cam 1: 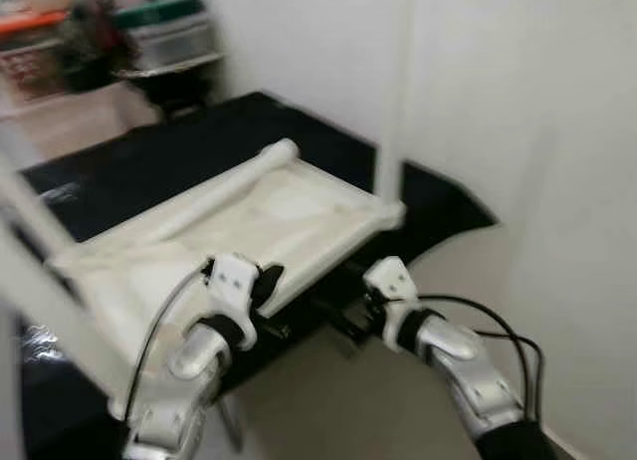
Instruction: Building children table
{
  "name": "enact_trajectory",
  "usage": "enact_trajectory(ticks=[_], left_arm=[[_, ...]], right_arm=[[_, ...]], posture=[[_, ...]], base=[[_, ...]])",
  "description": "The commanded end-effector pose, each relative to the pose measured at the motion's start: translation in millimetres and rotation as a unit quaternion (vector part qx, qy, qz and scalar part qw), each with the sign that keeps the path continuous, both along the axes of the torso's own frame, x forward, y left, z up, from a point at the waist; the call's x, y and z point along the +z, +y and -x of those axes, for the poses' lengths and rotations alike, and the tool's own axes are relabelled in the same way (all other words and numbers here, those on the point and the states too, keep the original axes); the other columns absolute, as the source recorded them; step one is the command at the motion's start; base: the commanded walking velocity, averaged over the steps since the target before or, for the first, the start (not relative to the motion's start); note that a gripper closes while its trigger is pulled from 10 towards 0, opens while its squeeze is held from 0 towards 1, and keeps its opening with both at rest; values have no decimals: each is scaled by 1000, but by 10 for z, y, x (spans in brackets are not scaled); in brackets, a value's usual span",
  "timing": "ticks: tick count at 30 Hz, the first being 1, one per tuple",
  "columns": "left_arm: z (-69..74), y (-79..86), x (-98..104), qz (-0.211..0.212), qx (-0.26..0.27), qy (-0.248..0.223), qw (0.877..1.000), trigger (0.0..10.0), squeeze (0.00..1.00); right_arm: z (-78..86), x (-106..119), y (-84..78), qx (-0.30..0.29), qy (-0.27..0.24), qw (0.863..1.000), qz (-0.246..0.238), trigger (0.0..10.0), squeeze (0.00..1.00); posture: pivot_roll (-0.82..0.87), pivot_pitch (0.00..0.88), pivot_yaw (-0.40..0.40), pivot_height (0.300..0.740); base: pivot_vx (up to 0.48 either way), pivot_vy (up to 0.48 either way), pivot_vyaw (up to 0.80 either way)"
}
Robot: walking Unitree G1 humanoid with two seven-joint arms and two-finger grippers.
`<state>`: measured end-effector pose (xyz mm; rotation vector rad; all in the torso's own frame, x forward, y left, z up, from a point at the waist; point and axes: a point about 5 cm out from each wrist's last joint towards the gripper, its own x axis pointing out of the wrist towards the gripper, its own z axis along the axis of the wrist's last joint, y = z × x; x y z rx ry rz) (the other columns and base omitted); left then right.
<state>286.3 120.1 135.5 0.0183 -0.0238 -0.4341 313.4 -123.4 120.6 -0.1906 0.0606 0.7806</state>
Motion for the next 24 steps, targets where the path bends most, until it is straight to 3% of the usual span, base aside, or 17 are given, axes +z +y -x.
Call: enact_trajectory(ticks=[1,5,19,20,21,24], left_arm=[[7,10,12,6,-4,-3,1000,10000,0],[13,-3,26,-2,-11,-10,1000,10000,0],[8,16,21,0,-11,-5,1000,10000,0],[7,16,20,0,-11,-5,1000,10000,0],[5,21,19,2,-8,-3,1000,10000,0],[2,26,17,2,-5,-2,1000,10000,0]], right_arm=[[-3,22,31,7,-3,1000,-11,10000,0],[-8,36,19,0,-11,1000,-16,10000,0],[-31,24,17,-13,-6,1000,-15,10000,0],[-32,26,18,-13,-7,1000,-17,10000,592],[-24,47,19,-9,-8,999,-33,10000,1000],[-19,58,18,-6,-9,999,-40,10000,1000]], posture=[[-100,102,15,740],[-102,102,15,740],[-100,103,23,740],[-100,103,23,740],[-99,104,24,740],[-97,105,26,740]], base=[[0,0,800],[0,-360,631],[0,-479,0],[0,0,0],[0,0,0],[0,0,0]])
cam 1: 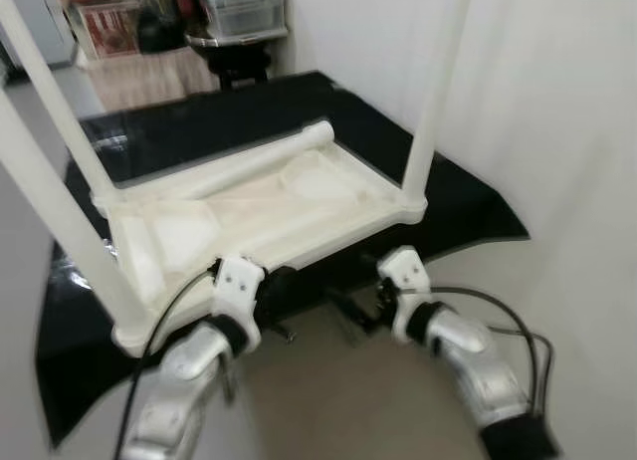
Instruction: Building children table
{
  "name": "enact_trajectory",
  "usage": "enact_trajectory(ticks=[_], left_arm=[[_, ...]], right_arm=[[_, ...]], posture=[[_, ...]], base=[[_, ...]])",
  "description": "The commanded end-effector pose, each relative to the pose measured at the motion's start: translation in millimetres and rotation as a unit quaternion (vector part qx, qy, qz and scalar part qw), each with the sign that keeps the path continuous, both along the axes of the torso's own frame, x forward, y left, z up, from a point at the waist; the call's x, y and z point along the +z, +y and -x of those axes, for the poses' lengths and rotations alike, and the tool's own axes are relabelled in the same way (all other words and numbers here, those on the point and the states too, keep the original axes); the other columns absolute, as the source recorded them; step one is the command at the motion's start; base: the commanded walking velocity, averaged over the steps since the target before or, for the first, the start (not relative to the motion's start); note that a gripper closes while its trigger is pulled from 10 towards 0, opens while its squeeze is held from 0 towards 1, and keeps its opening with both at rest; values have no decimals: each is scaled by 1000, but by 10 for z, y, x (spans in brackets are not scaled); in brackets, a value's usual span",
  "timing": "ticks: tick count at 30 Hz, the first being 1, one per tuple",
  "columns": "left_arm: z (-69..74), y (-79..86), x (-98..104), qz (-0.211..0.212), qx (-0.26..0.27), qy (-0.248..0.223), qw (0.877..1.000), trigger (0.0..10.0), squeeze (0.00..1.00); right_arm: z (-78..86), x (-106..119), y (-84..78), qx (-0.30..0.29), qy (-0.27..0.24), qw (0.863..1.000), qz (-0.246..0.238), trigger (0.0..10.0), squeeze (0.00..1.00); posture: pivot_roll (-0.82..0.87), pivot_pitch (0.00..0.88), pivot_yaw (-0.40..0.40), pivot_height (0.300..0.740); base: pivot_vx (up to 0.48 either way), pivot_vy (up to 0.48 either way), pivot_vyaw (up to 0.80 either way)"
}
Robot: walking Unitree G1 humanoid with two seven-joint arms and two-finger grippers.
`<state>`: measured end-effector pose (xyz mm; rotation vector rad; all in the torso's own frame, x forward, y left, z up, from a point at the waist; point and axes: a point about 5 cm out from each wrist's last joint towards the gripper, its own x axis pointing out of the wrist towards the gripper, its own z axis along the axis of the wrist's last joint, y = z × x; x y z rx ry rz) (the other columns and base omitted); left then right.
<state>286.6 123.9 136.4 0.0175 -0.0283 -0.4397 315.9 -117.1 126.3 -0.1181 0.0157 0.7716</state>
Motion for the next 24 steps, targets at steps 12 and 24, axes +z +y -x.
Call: enact_trajectory(ticks=[12,24], left_arm=[[0,2,2,1,0,4,1000,10000,0],[34,-15,-3,14,-15,9,1000,10000,0]], right_arm=[[8,14,-26,7,-3,1000,-7,10000,1000],[23,-27,-17,16,2,1000,23,10000,0]], posture=[[-96,103,28,740],[-87,94,29,740]], base=[[0,0,0],[0,0,216]])
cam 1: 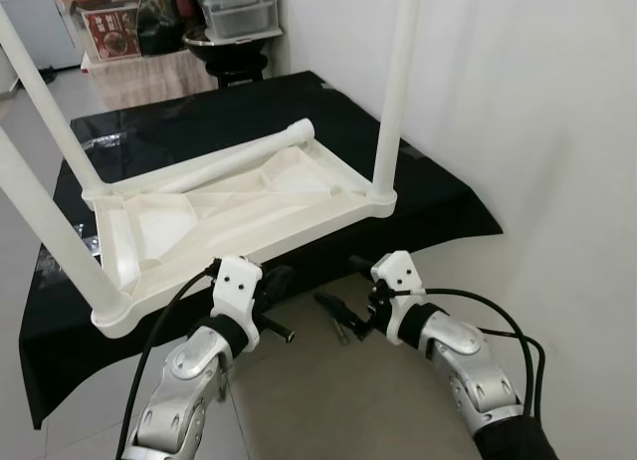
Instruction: Building children table
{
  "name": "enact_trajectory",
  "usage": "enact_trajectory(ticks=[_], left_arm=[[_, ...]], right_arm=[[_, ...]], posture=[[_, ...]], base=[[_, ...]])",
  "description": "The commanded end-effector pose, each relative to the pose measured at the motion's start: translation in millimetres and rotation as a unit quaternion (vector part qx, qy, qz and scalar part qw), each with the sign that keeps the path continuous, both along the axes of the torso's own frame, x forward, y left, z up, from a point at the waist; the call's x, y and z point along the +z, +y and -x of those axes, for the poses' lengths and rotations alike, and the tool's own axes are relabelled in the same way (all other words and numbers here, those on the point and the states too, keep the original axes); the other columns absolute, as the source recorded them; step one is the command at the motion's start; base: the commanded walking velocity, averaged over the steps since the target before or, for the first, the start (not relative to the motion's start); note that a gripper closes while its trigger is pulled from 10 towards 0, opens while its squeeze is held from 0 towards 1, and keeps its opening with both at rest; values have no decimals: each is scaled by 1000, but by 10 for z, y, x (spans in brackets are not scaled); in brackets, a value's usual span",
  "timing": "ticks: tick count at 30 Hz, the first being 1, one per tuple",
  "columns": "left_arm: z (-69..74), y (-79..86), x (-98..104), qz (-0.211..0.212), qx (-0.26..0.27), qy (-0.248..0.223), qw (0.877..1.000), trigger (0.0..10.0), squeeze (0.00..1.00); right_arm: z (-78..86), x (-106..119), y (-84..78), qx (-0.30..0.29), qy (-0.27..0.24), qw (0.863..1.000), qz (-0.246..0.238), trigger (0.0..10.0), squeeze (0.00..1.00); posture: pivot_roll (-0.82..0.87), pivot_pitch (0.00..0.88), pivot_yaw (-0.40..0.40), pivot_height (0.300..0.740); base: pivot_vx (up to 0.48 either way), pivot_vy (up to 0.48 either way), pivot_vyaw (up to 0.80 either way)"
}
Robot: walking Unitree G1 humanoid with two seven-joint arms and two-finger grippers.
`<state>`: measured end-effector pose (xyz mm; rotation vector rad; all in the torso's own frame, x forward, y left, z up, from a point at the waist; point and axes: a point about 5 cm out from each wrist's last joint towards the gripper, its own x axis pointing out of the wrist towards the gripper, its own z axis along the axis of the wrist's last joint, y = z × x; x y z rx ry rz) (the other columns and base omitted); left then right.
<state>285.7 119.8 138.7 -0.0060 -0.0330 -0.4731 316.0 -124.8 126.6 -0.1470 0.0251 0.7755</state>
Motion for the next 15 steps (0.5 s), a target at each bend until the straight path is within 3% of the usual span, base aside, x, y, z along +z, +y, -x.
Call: enact_trajectory(ticks=[1,15], left_arm=[[54,18,-32,6,-8,12,1000,10000,0],[283,44,-124,48,-20,47,998,10000,0]], right_arm=[[28,-38,66,18,4,1000,9,10000,0],[38,-63,81,27,7,1000,12,10000,0]], posture=[[-84,90,28,740],[-69,75,27,740]], base=[[0,0,800],[0,0,800]])
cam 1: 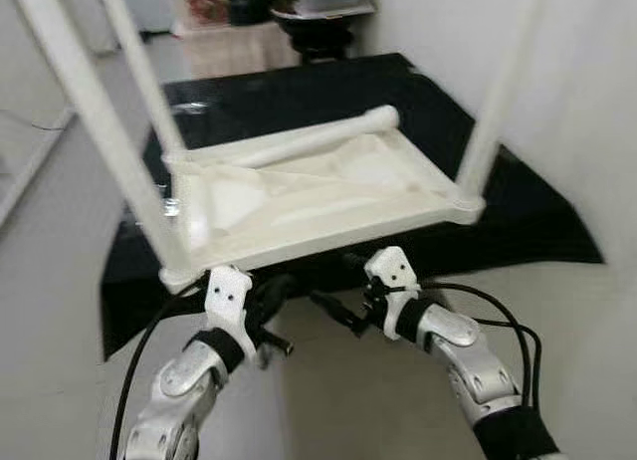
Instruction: Building children table
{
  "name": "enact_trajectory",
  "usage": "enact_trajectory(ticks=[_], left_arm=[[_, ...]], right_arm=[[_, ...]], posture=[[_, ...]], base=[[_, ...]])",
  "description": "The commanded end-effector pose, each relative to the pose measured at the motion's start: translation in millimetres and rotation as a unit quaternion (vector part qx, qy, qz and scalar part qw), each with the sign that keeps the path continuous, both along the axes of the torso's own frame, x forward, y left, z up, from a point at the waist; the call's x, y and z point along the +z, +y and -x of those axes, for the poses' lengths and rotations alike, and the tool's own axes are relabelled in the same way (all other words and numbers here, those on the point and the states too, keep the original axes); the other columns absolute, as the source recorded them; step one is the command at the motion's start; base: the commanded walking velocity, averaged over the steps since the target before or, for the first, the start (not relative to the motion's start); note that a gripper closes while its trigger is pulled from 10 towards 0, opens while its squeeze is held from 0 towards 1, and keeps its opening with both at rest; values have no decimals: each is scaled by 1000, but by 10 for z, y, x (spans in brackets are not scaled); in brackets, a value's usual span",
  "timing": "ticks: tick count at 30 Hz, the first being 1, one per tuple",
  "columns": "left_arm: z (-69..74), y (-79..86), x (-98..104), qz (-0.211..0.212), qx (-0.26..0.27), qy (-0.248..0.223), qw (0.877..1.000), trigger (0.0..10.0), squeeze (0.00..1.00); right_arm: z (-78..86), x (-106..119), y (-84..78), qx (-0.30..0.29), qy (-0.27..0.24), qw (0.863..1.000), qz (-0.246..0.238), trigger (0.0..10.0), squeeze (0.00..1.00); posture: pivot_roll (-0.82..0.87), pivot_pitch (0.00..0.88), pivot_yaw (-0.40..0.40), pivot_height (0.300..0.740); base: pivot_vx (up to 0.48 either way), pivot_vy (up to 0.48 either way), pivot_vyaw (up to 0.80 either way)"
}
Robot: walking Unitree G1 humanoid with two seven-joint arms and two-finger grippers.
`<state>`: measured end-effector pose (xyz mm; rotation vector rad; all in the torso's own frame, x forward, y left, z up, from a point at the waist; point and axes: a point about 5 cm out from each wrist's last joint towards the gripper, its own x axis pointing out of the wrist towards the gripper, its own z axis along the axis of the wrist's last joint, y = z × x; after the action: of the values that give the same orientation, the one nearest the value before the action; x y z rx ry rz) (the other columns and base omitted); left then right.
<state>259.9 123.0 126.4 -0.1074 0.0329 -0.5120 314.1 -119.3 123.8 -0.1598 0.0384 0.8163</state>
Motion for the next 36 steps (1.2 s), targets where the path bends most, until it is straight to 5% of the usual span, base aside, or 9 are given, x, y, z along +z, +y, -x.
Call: enact_trajectory(ticks=[1,11,20,36], left_arm=[[25,13,-1,7,1,4,1000,10000,0],[-54,24,35,-12,19,-17,1000,10000,0],[-67,9,81,-15,9,-26,999,10000,0],[-65,-18,87,-16,6,-29,999,10000,0]], right_arm=[[19,-35,25,7,1,1000,3,10000,0],[-45,-7,-32,-38,-3,999,-9,10000,0],[-142,43,-185,-127,5,990,-67,10000,0],[-145,167,-153,-41,-28,999,-12,10000,0]], posture=[[-69,75,27,740],[-71,82,21,740],[-72,90,21,740],[-62,91,17,740]], base=[[0,0,800],[0,0,320],[197,0,0],[266,0,0]])
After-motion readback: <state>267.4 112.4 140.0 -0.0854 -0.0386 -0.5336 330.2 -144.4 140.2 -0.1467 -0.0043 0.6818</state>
